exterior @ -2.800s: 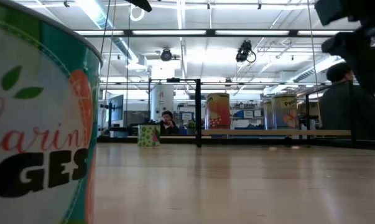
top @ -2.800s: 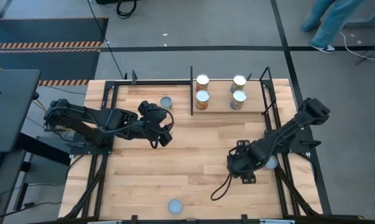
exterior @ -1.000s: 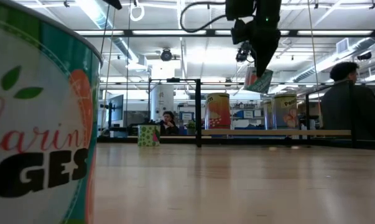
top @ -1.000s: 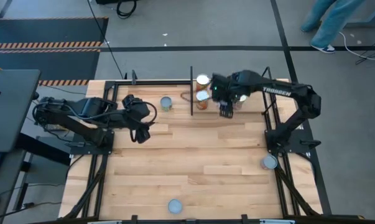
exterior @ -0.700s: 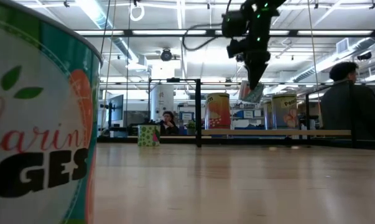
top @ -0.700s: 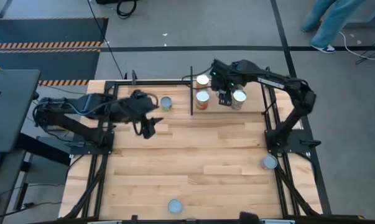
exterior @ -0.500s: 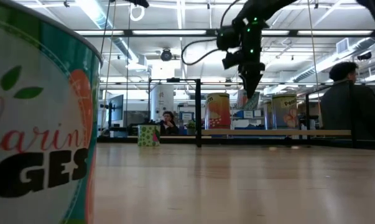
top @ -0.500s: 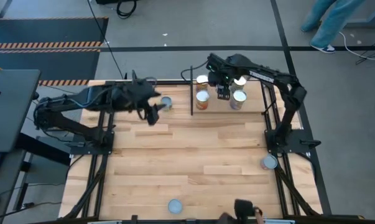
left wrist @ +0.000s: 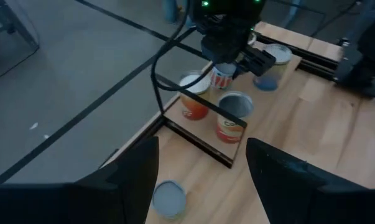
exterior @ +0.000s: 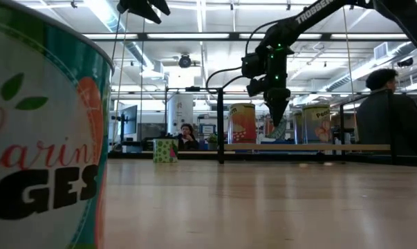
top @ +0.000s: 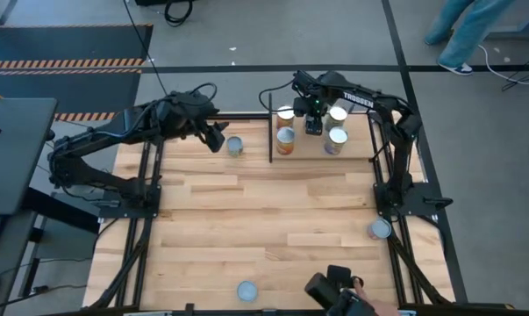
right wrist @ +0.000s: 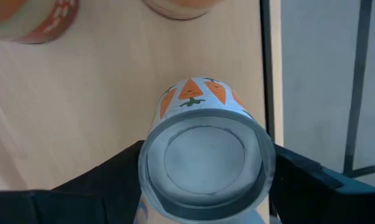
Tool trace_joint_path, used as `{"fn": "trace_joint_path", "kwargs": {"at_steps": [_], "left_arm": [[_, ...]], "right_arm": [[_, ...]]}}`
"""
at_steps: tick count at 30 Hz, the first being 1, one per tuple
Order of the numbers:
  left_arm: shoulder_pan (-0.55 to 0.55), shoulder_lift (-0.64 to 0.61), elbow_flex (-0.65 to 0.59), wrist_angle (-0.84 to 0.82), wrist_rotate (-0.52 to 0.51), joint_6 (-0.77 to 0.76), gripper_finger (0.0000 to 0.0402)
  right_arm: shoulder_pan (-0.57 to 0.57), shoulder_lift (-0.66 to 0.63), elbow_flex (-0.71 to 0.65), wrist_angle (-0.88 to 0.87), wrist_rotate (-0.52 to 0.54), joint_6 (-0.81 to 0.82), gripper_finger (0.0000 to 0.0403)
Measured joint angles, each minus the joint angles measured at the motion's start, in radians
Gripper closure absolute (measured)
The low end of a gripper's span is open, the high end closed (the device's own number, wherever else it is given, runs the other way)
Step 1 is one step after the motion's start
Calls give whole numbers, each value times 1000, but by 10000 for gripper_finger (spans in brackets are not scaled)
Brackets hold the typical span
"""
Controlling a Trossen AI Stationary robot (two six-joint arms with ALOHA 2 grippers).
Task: Pick and place cans onto a shelf
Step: Put the small white can on the shelf
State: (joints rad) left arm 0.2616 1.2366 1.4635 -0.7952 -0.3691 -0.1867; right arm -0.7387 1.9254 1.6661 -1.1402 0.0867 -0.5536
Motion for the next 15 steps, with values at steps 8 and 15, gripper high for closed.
{"fn": "trace_joint_path", "kwargs": {"at_steps": [8,15], "left_arm": [[7,0,0,-3,0,19,155],[3,0,0,-14,0,17,155]], "right_arm": [[-4,8,-2,43,17,-18,68],[-5,8,-3,36,25,-23,49]]}}
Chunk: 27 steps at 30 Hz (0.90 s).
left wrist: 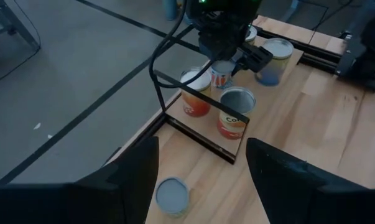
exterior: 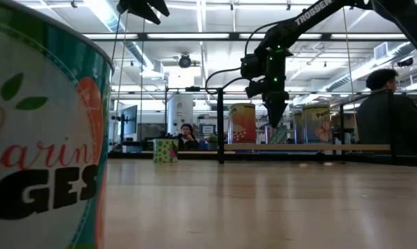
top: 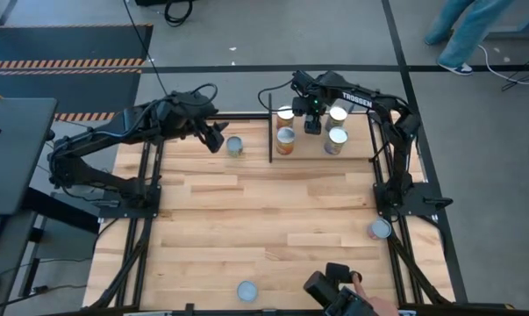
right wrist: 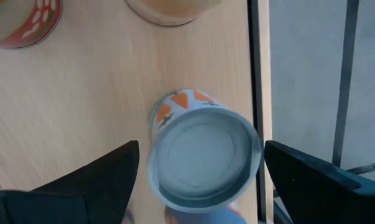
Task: Pick and place cans onto a shelf
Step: Put the small white can on the shelf, then put the small blue can on the shelf aligned with the other small white can
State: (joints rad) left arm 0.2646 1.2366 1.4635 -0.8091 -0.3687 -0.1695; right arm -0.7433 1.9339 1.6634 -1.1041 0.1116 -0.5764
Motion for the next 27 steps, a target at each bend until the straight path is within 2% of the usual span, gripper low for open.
{"fn": "trace_joint_path", "kwargs": {"at_steps": [10,19,22,27], "left_arm": [[0,0,0,-4,0,1,155],[0,0,0,-4,20,6,155],[0,0,0,-2,57,33,155],[-13,0,0,2,58,50,155]], "right_arm": [[1,-46,0,20,0,28,50],[13,-231,-1,-1,-22,154,55],[80,-308,-1,-28,-45,221,55],[320,-407,-1,-81,-50,414,55]]}}
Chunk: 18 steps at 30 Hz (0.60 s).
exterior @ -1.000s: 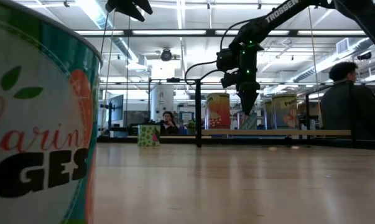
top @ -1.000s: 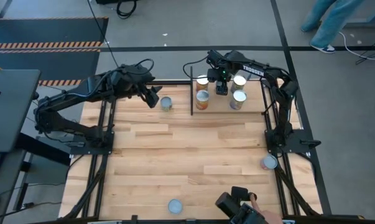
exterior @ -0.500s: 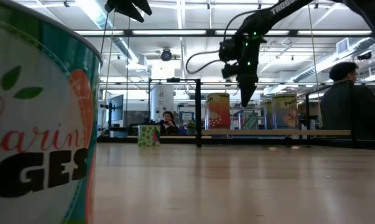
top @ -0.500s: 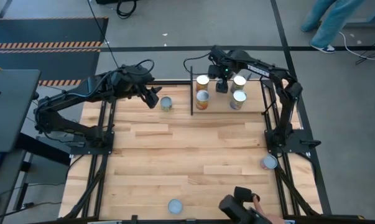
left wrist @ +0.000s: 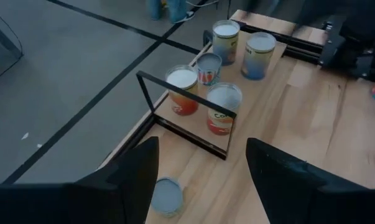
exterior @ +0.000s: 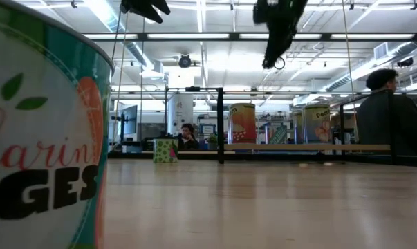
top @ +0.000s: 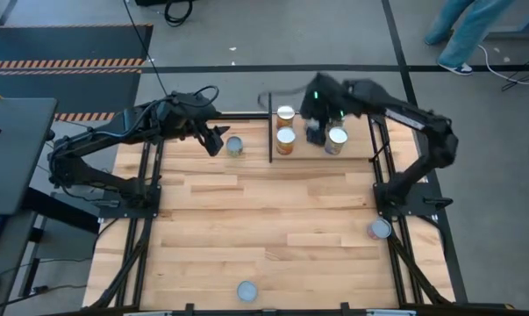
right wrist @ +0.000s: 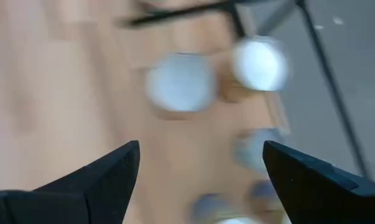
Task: Pick and place cans onto a shelf
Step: Put the small blue can on the shelf aligned with the other small white can
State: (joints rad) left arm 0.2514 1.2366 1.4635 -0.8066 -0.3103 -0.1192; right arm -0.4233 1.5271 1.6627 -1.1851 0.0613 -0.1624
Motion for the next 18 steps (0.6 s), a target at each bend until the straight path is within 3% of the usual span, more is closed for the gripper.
{"fn": "trace_joint_path", "kwargs": {"at_steps": [5,11,15,18], "left_arm": [[-83,-13,-1,-10,1,-5,155],[-225,-10,-1,-71,1,-28,155],[-309,-10,-1,-82,0,-59,155],[-353,-10,-1,-82,0,-81,155]], "right_arm": [[323,-57,-40,-131,53,256,55],[741,-90,-168,-162,-5,684,48],[941,-91,-275,-196,-27,911,41],[1029,-94,-379,-252,-112,1013,35]]}}
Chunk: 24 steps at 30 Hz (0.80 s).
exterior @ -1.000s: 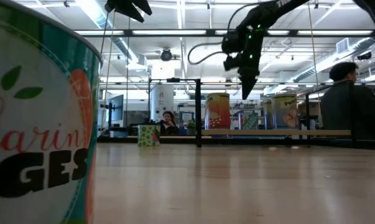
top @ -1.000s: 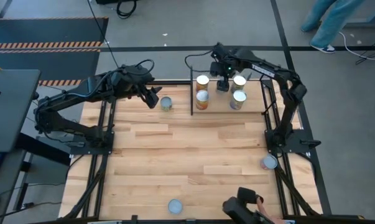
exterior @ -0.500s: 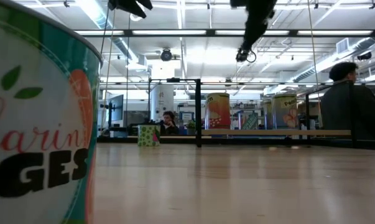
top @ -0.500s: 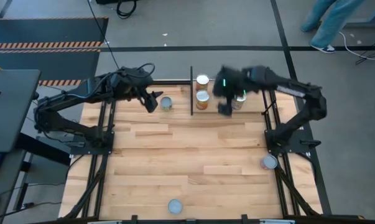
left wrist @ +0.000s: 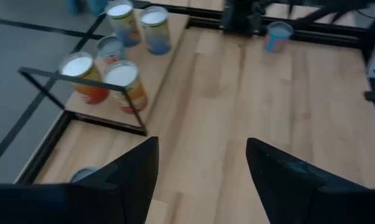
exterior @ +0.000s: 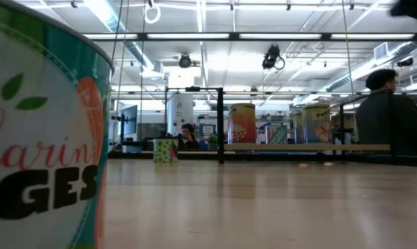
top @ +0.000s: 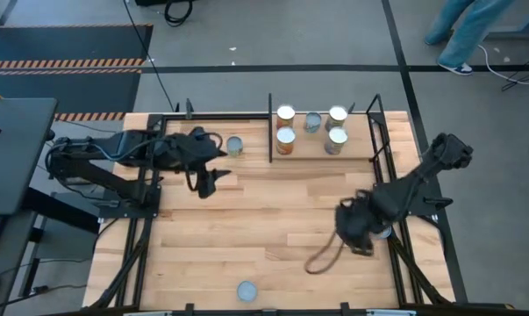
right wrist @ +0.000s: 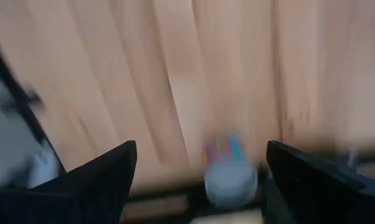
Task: Pick and place cans onto a shelf
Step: Put the small blue can on the shelf aligned with the other small white can
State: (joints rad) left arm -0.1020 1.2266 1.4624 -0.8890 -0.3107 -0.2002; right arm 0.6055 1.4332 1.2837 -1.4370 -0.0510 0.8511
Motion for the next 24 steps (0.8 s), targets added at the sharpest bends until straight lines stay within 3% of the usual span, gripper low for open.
{"fn": "trace_joint_path", "kwargs": {"at_steps": [7,11,15,24], "left_arm": [[-57,11,0,-4,-3,-108,155],[-82,35,1,-10,-2,-124,155],[-104,74,1,0,1,-242,155],[-164,192,1,17,-6,-414,155]], "right_arm": [[97,-56,-269,65,-122,-66,32],[103,-122,-405,138,-116,-93,32],[107,-191,-519,191,-99,-103,34],[106,-261,-557,258,-87,-98,27]]}}
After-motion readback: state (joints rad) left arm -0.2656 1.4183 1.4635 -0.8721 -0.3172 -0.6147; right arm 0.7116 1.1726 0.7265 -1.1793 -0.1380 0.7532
